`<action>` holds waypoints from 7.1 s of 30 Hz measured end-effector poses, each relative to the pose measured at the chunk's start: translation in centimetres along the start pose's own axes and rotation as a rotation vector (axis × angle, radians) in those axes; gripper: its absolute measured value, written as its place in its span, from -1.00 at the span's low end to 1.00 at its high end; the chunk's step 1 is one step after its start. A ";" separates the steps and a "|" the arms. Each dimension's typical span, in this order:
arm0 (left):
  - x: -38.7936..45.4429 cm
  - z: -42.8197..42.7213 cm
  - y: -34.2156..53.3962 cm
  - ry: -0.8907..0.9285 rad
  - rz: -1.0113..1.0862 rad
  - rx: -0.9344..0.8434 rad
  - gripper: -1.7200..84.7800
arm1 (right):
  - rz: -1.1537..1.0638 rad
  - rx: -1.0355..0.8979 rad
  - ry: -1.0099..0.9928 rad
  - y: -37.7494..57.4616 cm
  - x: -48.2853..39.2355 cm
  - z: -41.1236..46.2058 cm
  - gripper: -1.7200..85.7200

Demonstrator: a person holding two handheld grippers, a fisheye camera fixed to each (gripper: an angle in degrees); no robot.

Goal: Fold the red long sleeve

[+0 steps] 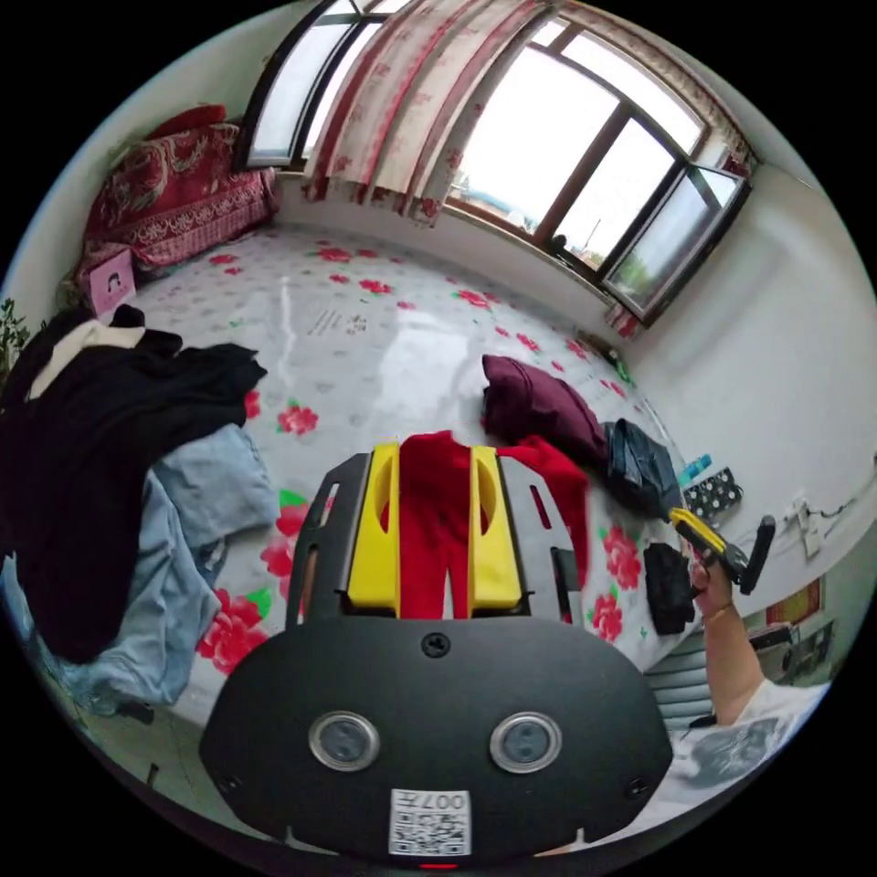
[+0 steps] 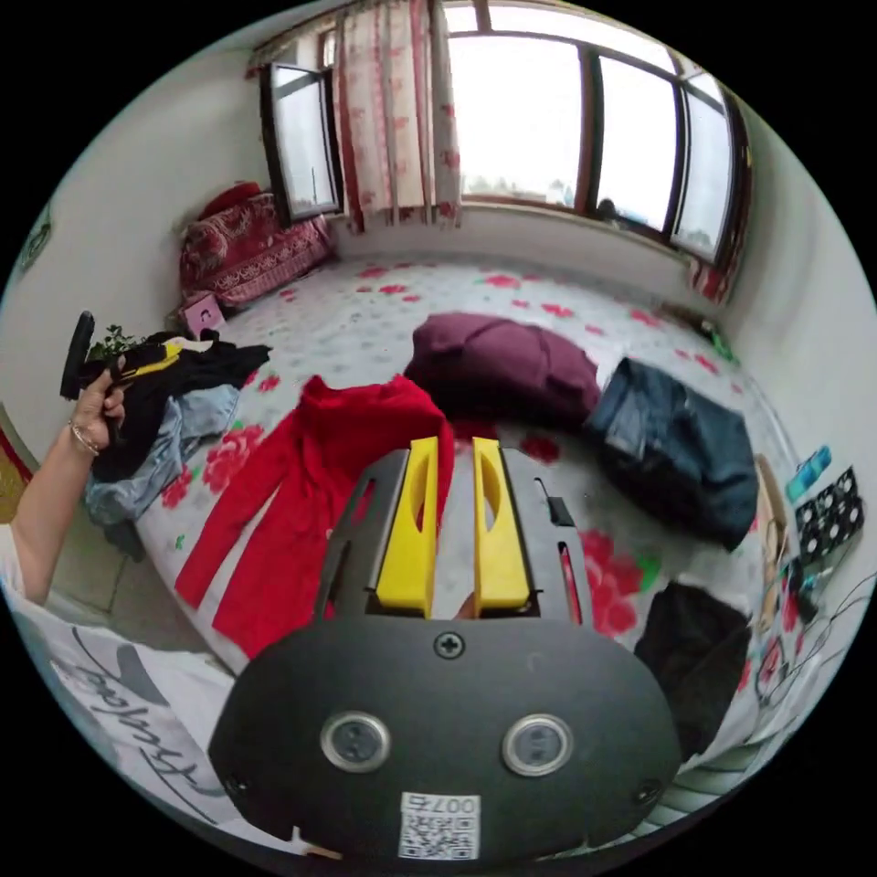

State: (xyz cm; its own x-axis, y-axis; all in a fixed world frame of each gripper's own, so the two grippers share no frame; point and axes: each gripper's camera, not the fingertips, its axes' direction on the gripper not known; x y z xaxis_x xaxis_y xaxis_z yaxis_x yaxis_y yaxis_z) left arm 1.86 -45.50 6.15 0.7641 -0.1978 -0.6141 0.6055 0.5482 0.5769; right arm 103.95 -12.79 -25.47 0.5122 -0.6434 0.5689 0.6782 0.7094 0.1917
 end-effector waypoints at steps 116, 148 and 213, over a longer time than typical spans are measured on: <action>-14.4 22.0 -1.8 -0.211 0.064 -0.504 -0.87 | -0.072 -0.385 -0.061 7.6 13.7 41.9 -0.95; -16.2 1.1 16.0 -0.349 -0.341 -0.478 -0.76 | -0.060 -0.345 -0.313 22.6 3.8 19.9 -0.96; -5.6 14.6 13.9 0.032 0.117 -0.707 -0.87 | 1.275 0.010 0.077 26.5 56.5 5.9 -0.84</action>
State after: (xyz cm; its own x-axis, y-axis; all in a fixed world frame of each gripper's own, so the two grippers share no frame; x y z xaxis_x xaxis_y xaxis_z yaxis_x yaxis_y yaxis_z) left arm 9.25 -48.61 25.44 0.8018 -0.0873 -0.5912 0.2222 0.9619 0.1593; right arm 147.78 -28.64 16.49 0.8239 0.4770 0.3061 -0.3176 0.8358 -0.4478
